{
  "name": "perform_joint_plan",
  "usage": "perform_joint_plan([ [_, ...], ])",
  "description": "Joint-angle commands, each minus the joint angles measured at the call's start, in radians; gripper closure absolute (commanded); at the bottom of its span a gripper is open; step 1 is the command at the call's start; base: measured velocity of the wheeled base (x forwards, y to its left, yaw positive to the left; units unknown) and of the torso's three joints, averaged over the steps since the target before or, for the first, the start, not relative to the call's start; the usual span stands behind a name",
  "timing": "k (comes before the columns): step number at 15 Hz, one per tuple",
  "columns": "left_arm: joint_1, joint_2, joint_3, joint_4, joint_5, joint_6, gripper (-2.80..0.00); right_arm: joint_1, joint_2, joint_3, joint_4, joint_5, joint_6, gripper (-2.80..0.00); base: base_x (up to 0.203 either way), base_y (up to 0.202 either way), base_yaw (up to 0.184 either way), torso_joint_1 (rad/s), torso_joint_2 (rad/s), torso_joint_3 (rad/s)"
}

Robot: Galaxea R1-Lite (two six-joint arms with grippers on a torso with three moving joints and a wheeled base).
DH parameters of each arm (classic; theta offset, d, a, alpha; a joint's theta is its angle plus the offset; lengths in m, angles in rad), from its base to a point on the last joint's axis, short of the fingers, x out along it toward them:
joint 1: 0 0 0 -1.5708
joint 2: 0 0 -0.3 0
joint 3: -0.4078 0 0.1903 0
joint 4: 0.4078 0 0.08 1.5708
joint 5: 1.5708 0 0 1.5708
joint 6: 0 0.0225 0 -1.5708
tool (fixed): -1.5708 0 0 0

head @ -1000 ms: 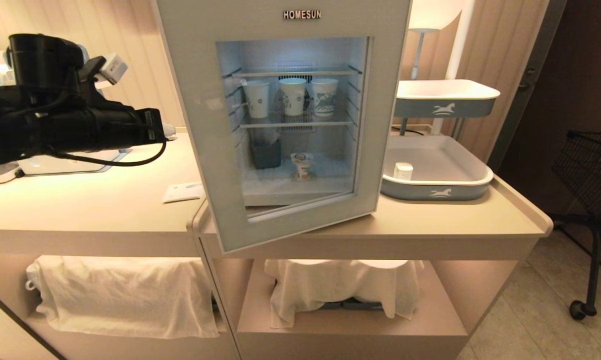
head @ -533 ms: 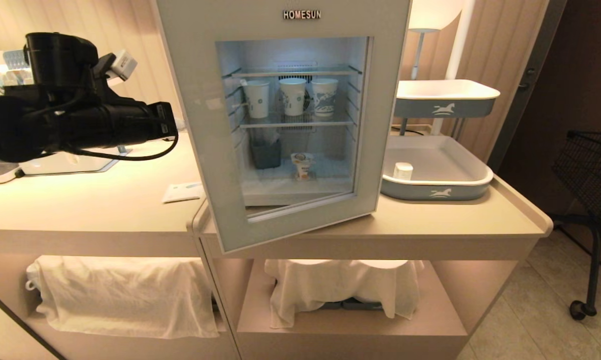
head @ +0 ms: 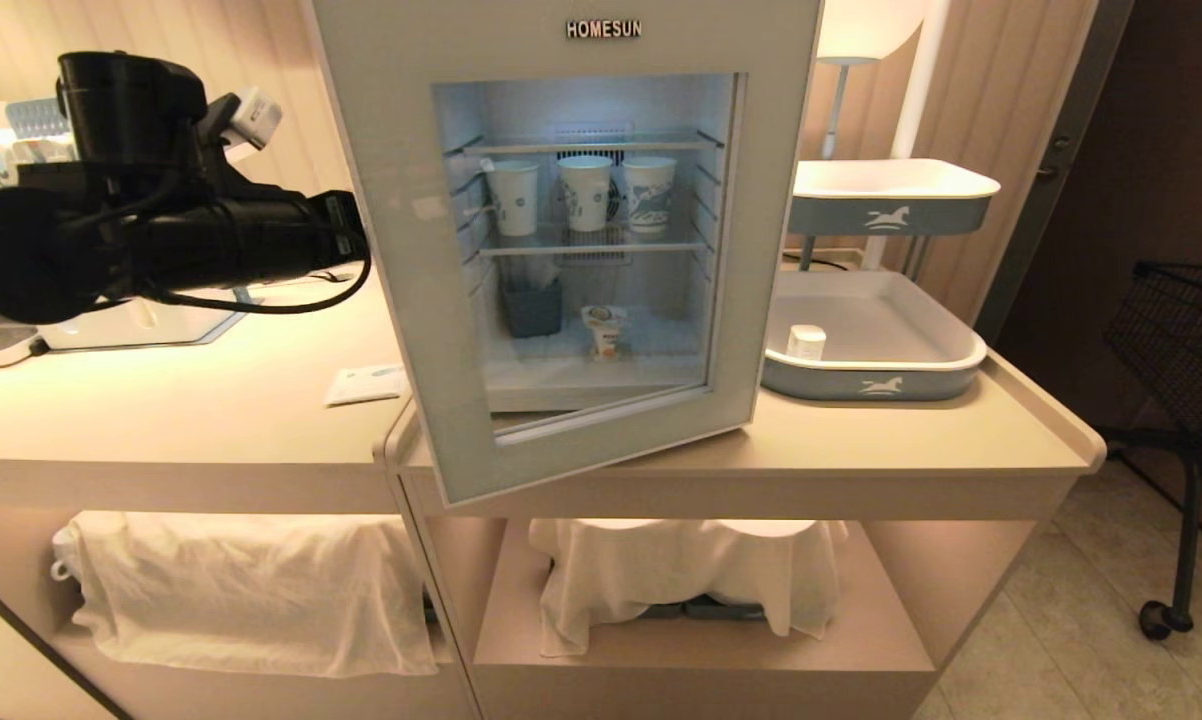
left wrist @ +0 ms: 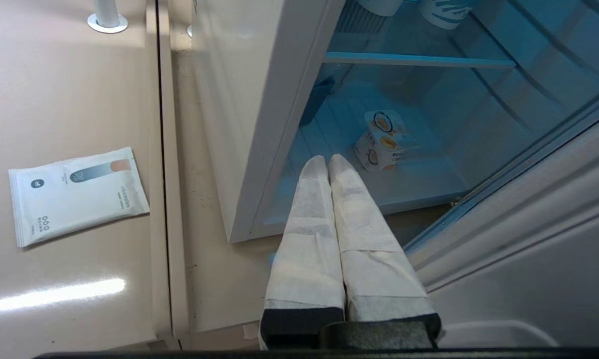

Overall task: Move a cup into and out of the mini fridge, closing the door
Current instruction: Open the freezer door

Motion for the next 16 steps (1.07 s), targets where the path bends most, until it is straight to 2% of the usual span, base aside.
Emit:
perform_joint_plan([
  [1, -0.009, -0.016, 0.008, 0.003, -0.001, -0.001, 0.00, -0.001, 0.001, 0.009, -0.001, 0.000, 0.000, 0.00, 0.000, 0.000, 0.000, 0.000, 0.00, 0.000],
  [11, -0.025, -0.074, 0.078, 0.003, -0.001, -0.015, 0.00, -0.001, 0.001, 0.009, -0.001, 0.000, 0.000, 0.00, 0.000, 0.000, 0.000, 0.000, 0.00, 0.000],
  [16, -0.055, -0.103, 0.097, 0.004, -0.001, -0.027, 0.00, -0.001, 0.001, 0.009, -0.001, 0.000, 0.000, 0.00, 0.000, 0.000, 0.000, 0.000, 0.00, 0.000],
])
